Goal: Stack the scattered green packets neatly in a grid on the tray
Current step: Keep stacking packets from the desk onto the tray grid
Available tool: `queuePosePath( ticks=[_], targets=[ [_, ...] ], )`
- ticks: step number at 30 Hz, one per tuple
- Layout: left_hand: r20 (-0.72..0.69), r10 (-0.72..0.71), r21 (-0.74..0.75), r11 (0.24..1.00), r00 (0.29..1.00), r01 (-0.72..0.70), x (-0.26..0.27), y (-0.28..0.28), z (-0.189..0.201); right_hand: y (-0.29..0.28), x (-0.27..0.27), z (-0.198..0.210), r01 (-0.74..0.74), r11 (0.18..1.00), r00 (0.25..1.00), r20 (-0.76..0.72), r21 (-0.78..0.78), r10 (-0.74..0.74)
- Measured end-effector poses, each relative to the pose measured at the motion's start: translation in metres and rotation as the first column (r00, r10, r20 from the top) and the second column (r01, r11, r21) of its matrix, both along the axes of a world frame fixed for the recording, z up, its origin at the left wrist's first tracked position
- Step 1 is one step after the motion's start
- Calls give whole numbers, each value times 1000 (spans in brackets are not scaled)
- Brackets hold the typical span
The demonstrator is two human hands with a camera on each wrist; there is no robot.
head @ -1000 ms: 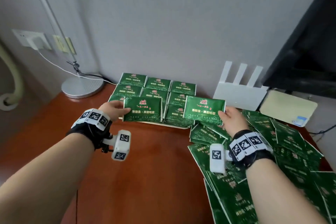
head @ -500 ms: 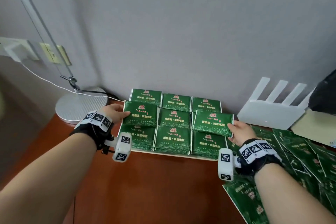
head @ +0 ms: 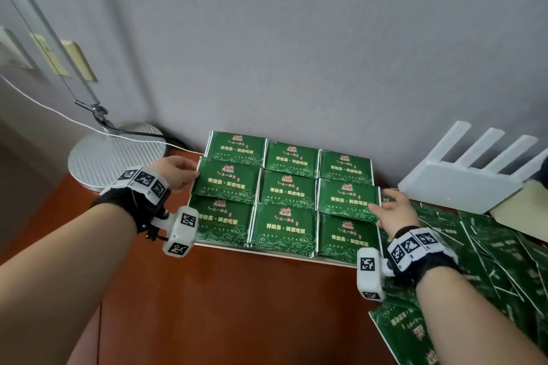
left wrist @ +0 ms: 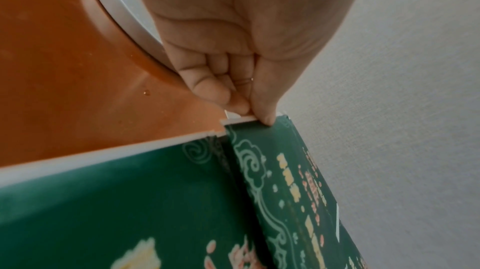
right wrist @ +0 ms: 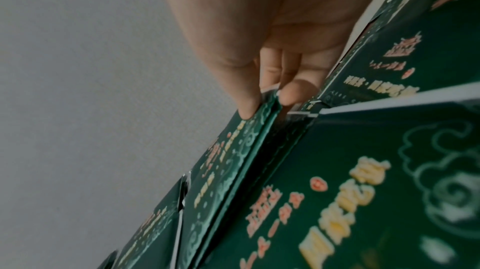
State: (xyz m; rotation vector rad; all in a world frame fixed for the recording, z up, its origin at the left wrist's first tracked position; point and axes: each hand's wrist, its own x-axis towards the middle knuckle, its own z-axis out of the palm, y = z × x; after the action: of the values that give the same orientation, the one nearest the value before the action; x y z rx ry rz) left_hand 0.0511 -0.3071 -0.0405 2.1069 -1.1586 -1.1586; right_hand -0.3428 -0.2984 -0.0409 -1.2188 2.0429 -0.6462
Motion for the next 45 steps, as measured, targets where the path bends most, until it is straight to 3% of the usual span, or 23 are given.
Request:
queuePosePath(
  ticks=[5, 21, 29, 33, 37, 41, 45],
  targets=[
    [-43, 18, 11, 1000, 999, -17, 1, -6, 0, -2, -2, -5, -5, 1000, 1000, -28, -11, 5],
    [88, -14, 49, 999, 996, 10, -7, -4, -1, 0, -15, -20, 8, 1000, 999, -44, -14, -9],
    [278, -48, -27, 998, 959, 58, -25, 23, 33, 39, -58, 28, -41, 995, 991, -133, -95, 28],
    [361, -165, -69, 977, 918, 203, -72, 51, 63, 82, -99, 64, -83, 994, 959, -278, -74, 59],
    [402, -346, -88, 907, 848, 412, -143, 83, 80, 138, -147, 86, -84, 996, 925, -373, -20, 70],
    [412, -561, -5, 787, 718, 617, -222, 121, 75, 199, -200, 83, -67, 994, 904, -415, 87, 97],
    [427, -685, 95, 684, 591, 724, -302, 162, 51, 256, -248, 59, -39, 972, 913, -387, 231, 129]
  ],
)
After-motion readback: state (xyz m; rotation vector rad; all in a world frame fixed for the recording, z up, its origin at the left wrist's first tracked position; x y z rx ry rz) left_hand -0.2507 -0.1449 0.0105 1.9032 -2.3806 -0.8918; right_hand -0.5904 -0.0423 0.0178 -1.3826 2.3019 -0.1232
